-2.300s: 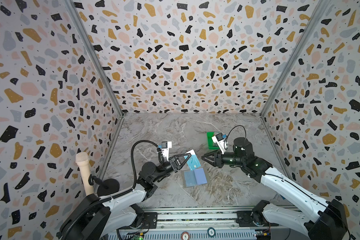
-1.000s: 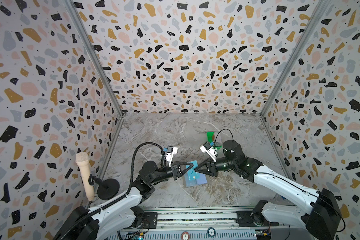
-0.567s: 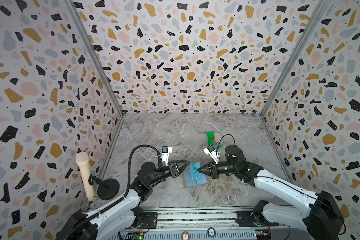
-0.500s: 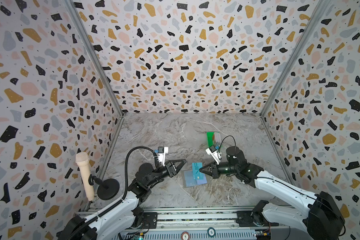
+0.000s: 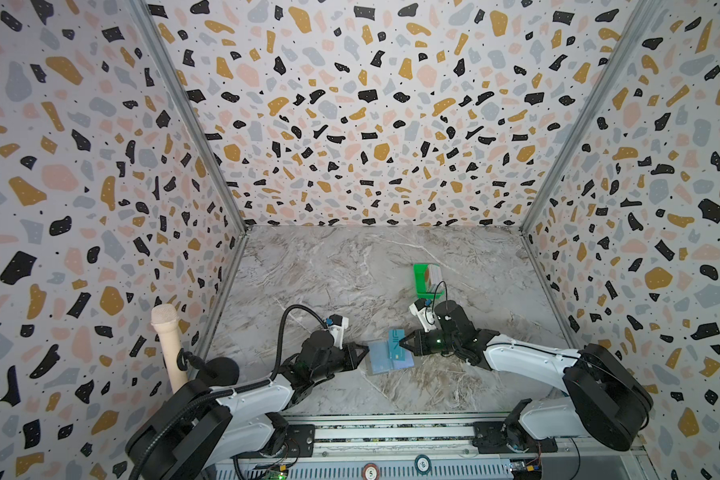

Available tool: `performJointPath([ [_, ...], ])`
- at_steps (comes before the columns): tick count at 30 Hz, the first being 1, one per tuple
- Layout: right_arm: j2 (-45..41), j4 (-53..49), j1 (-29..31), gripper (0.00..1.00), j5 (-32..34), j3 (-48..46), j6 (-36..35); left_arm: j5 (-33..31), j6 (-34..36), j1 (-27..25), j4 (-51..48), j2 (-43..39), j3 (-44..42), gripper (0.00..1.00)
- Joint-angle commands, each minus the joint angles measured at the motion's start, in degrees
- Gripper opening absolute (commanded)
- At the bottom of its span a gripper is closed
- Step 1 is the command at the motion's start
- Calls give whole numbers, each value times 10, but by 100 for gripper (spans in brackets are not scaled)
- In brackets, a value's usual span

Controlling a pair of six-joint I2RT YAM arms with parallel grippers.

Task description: Put the credit cards into the card holder

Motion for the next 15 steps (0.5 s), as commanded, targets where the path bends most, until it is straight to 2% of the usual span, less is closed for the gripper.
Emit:
performJointPath([
  [1, 11, 26, 0, 0, 18, 8, 6, -19, 14, -11, 12, 34, 17, 0],
  [6, 22, 30, -4, 0, 16, 6, 5, -12, 14, -16, 41, 76, 15, 0],
  [15, 39, 43, -5, 0, 3, 8, 3, -18, 32, -16, 20, 95, 21, 0],
])
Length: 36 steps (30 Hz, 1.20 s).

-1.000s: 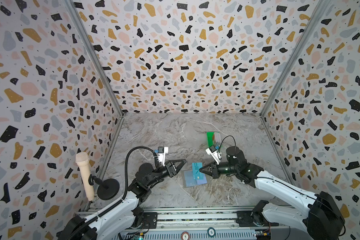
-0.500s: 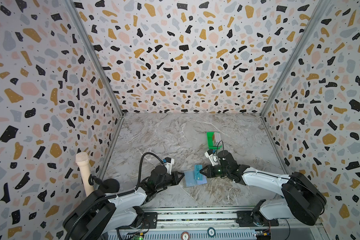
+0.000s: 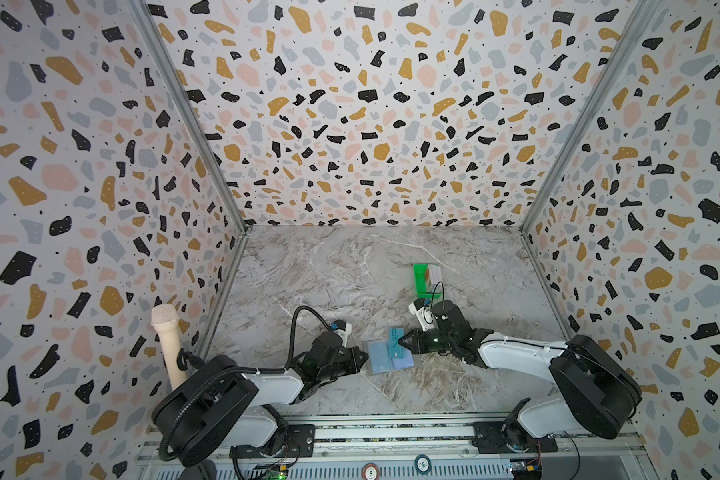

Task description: Put the credit cards into the card holder

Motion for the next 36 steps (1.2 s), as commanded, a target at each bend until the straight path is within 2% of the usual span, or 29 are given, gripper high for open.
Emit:
performJointPath([
  [1, 3, 10, -3, 0, -4, 8, 0, -5, 20, -3, 12, 7, 13, 0],
  [17, 18, 22, -3, 0, -20, -2, 10, 0, 17, -3, 15, 23, 9, 0],
  [26, 20, 37, -3, 0, -37, -17, 22, -19, -2, -2, 7, -32, -3, 0],
  [36, 24, 49, -3, 0, -55, -24, 33, -1, -12, -11, 28, 26, 11, 0],
])
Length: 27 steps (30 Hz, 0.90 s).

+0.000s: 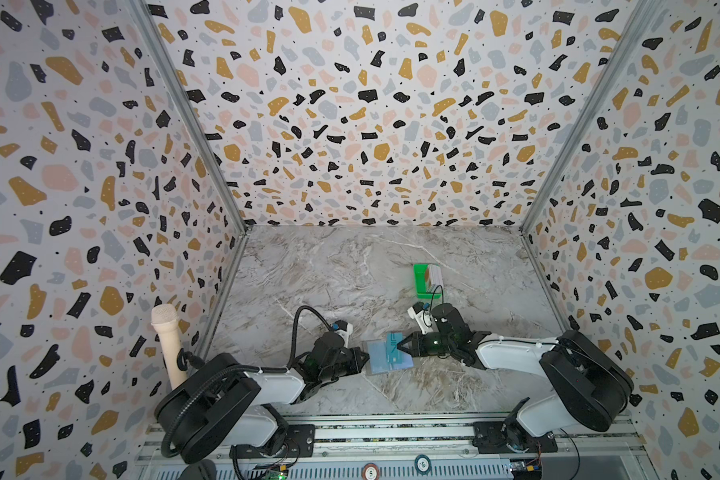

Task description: Put the credit cards into the card holder

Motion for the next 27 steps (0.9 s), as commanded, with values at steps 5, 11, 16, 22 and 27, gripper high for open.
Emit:
performJointPath([
  [5, 4, 16, -1, 0, -20, -11, 22, 12, -2, -4, 13, 16, 9, 0],
  [11, 14, -1, -2, 0, -19, -8, 35, 15, -2, -5, 6, 12, -3, 0],
  [16, 6, -13, -9, 0, -6, -20, 48, 15, -2, -5, 3, 11, -4, 0],
  [22, 10, -5, -13, 0, -18, -29, 56, 16, -2, -5, 4, 10, -5, 0],
  [27, 13, -1, -14, 0, -29, -27, 52, 18, -4, -5, 12, 16, -8, 0],
])
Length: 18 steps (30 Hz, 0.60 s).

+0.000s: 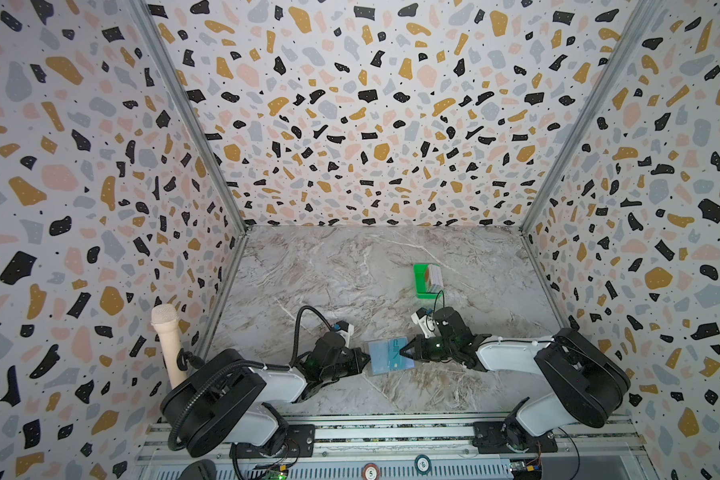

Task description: Put the credit cards into the card holder

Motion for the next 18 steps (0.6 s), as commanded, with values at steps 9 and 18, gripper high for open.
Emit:
performJointPath([
  [9, 18, -42, -1, 0, -31, 17, -39, 16, -4, -3, 12, 21, -6, 0],
  [18, 39, -43, -4, 0, -39, 27, -47, 17, -3, -3, 11, 25, -5, 0],
])
